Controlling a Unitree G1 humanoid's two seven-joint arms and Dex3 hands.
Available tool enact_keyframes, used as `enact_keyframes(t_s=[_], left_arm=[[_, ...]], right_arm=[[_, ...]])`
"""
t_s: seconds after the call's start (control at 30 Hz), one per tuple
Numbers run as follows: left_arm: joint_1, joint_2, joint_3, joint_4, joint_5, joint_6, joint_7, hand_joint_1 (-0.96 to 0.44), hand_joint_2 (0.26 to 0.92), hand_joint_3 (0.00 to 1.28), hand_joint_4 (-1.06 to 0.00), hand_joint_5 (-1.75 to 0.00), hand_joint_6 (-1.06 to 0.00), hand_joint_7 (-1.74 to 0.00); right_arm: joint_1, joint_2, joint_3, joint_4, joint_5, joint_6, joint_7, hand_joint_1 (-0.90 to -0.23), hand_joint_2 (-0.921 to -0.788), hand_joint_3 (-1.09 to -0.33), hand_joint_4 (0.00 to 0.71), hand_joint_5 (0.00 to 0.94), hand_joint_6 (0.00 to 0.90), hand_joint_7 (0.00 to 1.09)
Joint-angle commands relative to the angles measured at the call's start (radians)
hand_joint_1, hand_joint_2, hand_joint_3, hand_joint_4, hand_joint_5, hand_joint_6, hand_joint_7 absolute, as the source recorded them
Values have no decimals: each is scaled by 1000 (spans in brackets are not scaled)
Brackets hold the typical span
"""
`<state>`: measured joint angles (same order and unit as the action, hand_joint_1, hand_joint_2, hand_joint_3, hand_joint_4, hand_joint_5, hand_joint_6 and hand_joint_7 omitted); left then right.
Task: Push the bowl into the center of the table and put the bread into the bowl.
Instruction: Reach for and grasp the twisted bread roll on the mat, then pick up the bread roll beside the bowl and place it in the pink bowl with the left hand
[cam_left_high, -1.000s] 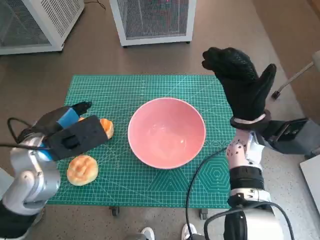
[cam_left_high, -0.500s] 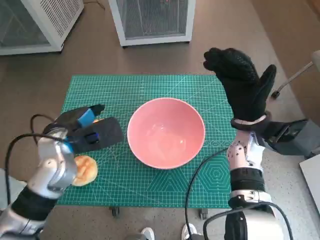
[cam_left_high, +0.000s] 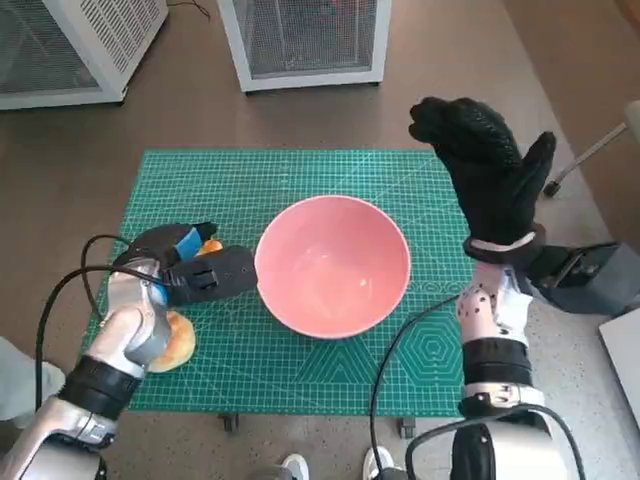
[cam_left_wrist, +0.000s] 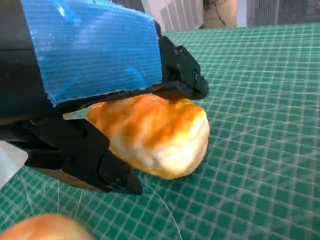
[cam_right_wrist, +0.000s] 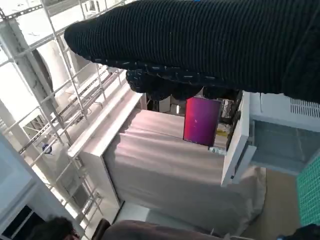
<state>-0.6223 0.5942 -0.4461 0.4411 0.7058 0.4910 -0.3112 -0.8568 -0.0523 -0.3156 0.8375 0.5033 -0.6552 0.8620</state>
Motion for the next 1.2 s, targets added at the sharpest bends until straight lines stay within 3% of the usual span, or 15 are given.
enact_keyframes(t_s=[0.03, 0.1, 0.13, 0.2, 0.27, 0.3, 0.33, 0.4, 0.57, 0.8, 1.2], left_arm=[[-21, -13, -10, 74, 21, -34, 28, 82, 867, 59, -585, -106, -588, -81], [-27, -12, -19, 96, 32, -43, 32, 96, 883, 62, -682, -161, -633, -90], [-30, -12, -23, 106, 37, -46, 32, 191, 897, 103, -641, -586, -675, -100], [-34, -12, -27, 121, 47, -47, 28, 273, 909, 139, -603, -960, -727, -120], [-38, -12, -29, 131, 55, -45, 22, 316, 915, 152, -590, -1147, -761, -161], [-40, -12, -30, 133, 58, -44, 19, 332, 917, 153, -589, -1215, -750, -253], [-41, -11, -30, 134, 60, -44, 16, 215, 918, 150, -592, -1287, -686, -544], [-39, -5, -29, 126, 63, -46, 12, 112, 920, 148, -587, -1359, -639, -789], [-22, 16, 3, 68, 48, -56, 8, 21, 919, 135, -571, -1422, -633, -986], [18, 36, 77, -84, 24, -48, 9, 3, 919, 120, -593, -1309, -612, -1144], [88, 46, 198, -542, 56, 11, -26, 2, 920, 77, -684, -1115, -607, -1244]], right_arm=[[34, 0, 2, -14, 0, 23, -11, -466, -921, -446, 513, 2, 678, 6], [38, 2, 3, -22, 3, 29, -12, -467, -921, -442, 513, 2, 681, 7], [40, 3, 4, -26, 4, 32, -12, -467, -921, -440, 514, 2, 682, 8], [44, 4, 4, -33, 7, 37, -11, -466, -921, -439, 515, 2, 684, 8], [47, 6, 4, -41, 9, 40, -11, -466, -921, -438, 516, 3, 685, 9], [49, 6, 4, -43, 10, 42, -10, -466, -921, -438, 517, 3, 687, 10], [50, 7, 3, -46, 11, 43, -10, -466, -921, -438, 518, 3, 688, 10], [52, 7, 3, -51, 13, 48, -8, -465, -921, -439, 518, 3, 689, 10], [56, 9, 3, -60, 17, 48, -2, -462, -921, -442, 518, 2, 689, 10], [55, 12, 2, -54, 23, 47, 10, -456, -921, -444, 517, 1, 688, 9], [51, 14, -1, -45, 26, 54, 20, -460, -921, -440, 525, 4, 688, 8]])
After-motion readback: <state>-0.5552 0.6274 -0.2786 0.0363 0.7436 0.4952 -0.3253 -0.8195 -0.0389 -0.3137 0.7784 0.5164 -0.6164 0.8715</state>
